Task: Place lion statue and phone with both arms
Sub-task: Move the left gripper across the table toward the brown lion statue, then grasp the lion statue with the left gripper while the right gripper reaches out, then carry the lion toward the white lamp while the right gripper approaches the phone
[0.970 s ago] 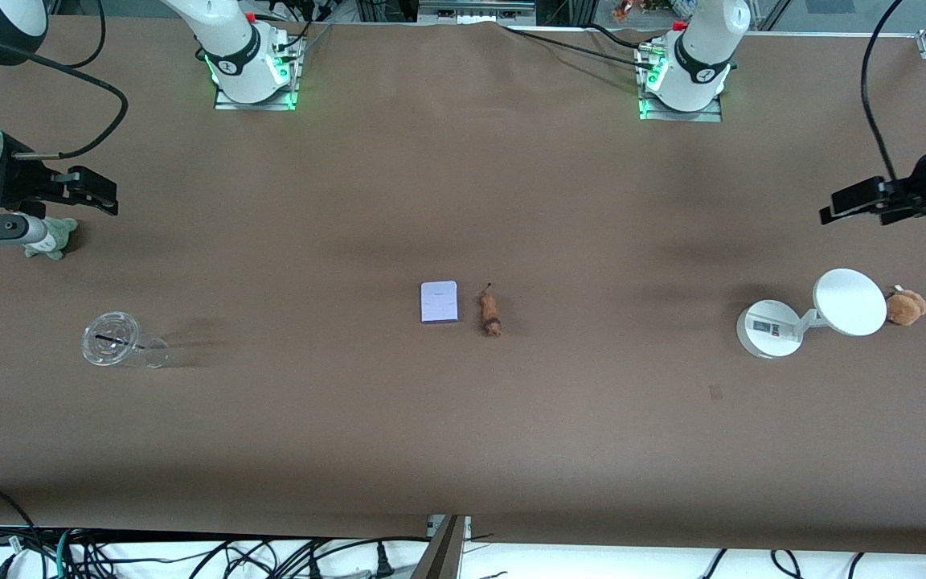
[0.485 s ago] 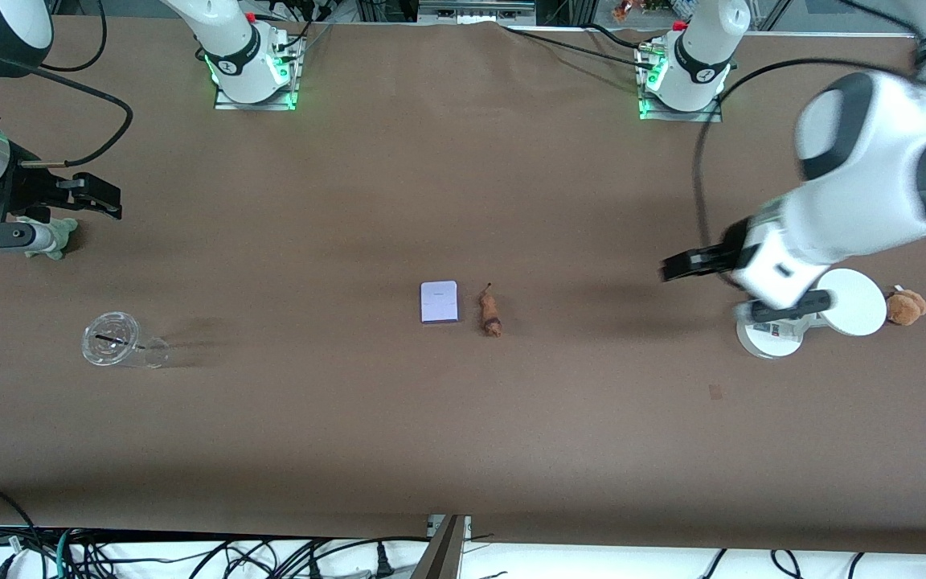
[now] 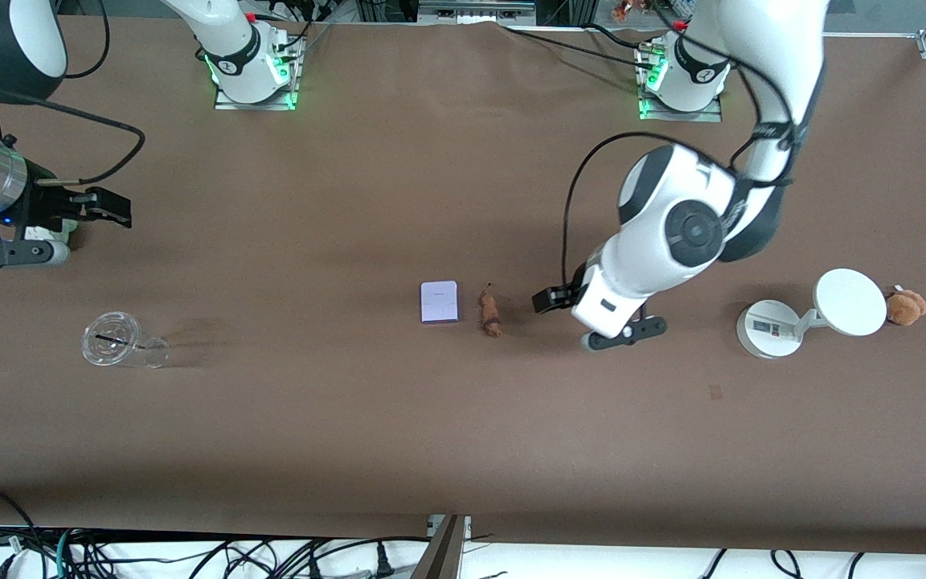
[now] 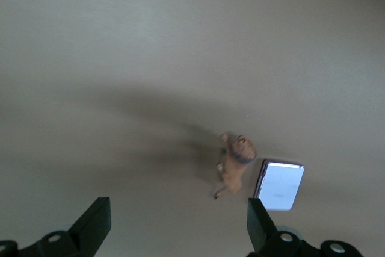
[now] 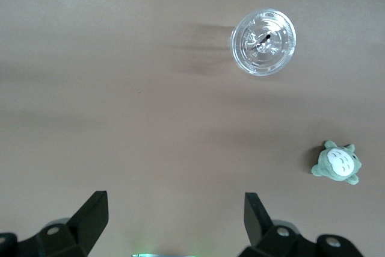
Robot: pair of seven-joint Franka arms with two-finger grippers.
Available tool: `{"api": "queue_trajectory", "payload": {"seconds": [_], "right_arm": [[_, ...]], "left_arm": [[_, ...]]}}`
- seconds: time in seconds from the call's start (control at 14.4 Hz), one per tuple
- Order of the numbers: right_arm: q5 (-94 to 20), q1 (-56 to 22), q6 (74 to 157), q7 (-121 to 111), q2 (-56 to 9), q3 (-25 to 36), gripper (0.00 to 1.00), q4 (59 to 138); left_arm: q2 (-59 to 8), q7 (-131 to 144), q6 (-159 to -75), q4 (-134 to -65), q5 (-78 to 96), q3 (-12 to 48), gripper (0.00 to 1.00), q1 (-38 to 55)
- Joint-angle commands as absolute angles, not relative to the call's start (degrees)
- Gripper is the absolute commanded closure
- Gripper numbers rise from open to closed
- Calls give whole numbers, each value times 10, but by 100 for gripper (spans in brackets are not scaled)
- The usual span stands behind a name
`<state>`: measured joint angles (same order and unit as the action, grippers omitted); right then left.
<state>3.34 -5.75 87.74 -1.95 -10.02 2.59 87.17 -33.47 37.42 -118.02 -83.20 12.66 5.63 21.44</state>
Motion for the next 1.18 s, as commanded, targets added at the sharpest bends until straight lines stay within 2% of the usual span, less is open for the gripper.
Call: {"api": "queue_trajectory", "payload": {"seconds": [0.0, 0.21, 0.55, 0.76, 0.97, 1.04, 1.11], "right_arm": [[32, -61, 883, -21, -121, 25, 0, 860], [28, -62, 899, -18, -148, 23, 0, 860], [28, -66, 970, -23, -218, 15, 0, 860], [29, -100, 1053, -16, -277, 9, 0, 860], [27, -107, 1064, -16, -295, 7, 0, 860], [27, -118, 1065, -16, -296, 8, 0, 860], [28, -126, 1065, -16, -299, 8, 0, 860]], "left_arm": [[-398, 431, -1225, -780, 116, 43, 0, 258], [-435, 481, -1251, -779, 45, 44, 0, 292], [-488, 564, -1331, -781, 40, 43, 0, 337], [-496, 564, -1348, -784, 14, 42, 0, 342], [-499, 563, -1348, -784, 11, 42, 0, 342], [-499, 554, -1348, -784, 5, 42, 20, 340], [-500, 552, -1348, -787, -13, 42, 31, 339]]}}
